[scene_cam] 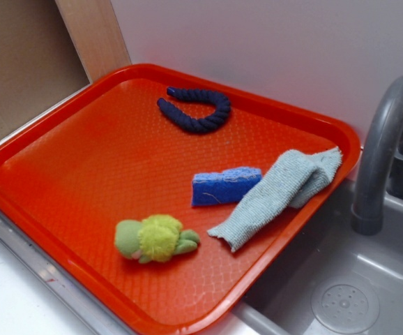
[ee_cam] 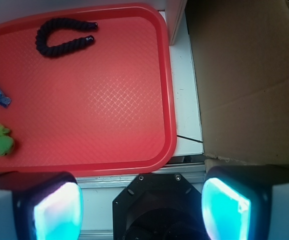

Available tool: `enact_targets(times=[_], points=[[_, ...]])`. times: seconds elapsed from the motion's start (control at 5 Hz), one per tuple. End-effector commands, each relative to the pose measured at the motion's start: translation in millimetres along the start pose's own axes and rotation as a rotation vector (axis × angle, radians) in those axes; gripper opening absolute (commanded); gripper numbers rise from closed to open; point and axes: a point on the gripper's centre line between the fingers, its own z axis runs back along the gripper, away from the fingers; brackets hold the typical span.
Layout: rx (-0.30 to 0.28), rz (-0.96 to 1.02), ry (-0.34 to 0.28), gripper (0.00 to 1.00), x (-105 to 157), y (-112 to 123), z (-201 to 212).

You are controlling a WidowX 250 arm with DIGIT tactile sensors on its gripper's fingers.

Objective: Grab the blue sponge.

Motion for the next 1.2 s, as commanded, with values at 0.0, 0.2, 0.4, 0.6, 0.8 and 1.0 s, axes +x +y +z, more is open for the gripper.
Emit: enact_targets(times=[0.0,0.2,0.4,0.6,0.8,1.0], points=[[0.000,0.000,0.000,1.00,0,0,0],[0.008,-0.130,-0.034,1.00,17,-25,-11],[0.011,-0.330,-0.104,1.00,15,-61,-17],[-0.003,-0.475,-0.151,1.00,28,-99,-38],[-0.001,-0.575,-0.131,1.00,35,-139,-63],[-0.069,-0.670,-0.112,1.00,42,-178,-86]])
